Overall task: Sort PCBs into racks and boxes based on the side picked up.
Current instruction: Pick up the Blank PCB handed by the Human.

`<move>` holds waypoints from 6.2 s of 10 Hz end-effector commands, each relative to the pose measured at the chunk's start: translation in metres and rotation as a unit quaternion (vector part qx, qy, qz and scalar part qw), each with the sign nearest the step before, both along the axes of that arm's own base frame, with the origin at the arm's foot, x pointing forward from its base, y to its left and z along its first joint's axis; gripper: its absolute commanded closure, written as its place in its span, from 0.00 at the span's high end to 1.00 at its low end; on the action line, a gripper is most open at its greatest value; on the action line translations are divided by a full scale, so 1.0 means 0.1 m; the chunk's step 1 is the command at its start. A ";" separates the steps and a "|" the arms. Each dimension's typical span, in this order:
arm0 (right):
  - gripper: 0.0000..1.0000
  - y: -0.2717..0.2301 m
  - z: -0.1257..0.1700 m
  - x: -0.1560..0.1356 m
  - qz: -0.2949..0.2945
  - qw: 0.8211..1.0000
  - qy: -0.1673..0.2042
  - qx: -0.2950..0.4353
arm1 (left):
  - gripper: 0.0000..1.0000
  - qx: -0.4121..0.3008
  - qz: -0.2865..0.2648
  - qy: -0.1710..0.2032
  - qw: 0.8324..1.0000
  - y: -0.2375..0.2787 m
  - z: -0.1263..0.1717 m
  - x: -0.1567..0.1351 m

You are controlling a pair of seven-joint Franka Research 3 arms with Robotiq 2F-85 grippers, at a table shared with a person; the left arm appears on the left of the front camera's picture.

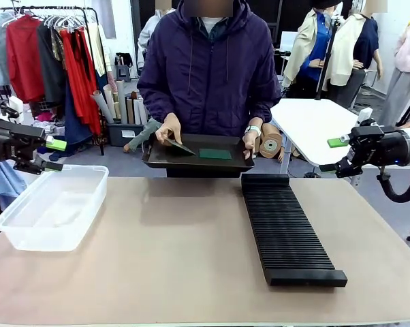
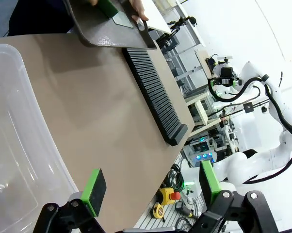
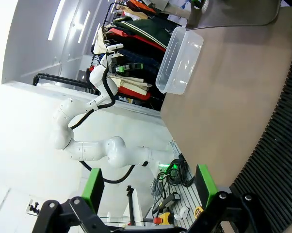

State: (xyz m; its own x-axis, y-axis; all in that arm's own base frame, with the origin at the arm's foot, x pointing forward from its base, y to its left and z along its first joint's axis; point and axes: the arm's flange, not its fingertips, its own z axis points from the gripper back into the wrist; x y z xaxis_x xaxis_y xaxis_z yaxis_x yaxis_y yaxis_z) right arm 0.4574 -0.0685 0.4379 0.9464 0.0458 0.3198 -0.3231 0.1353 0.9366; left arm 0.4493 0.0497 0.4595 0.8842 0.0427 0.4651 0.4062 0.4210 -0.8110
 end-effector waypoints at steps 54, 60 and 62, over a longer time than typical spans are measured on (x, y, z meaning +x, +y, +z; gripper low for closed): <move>0.47 2.50 -0.76 1.50 0.026 0.996 0.069 0.057 | 1.00 0.001 0.001 0.000 1.000 0.01 0.01 0.00; 0.00 2.52 -0.79 1.52 0.037 0.996 0.082 0.029 | 1.00 0.001 0.001 0.000 1.000 0.01 0.01 0.00; 0.00 2.54 -0.79 1.51 0.045 0.995 0.086 0.015 | 1.00 0.001 0.001 0.000 1.000 0.01 0.01 0.00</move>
State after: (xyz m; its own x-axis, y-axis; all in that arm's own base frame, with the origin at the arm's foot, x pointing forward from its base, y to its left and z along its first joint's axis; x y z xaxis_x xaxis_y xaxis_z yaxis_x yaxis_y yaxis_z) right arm 0.6011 0.1788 0.3545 0.9799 0.0985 0.1735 -0.1787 0.0465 0.9828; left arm 0.4493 0.0495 0.4592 0.8846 0.0424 0.4644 0.4057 0.4213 -0.8111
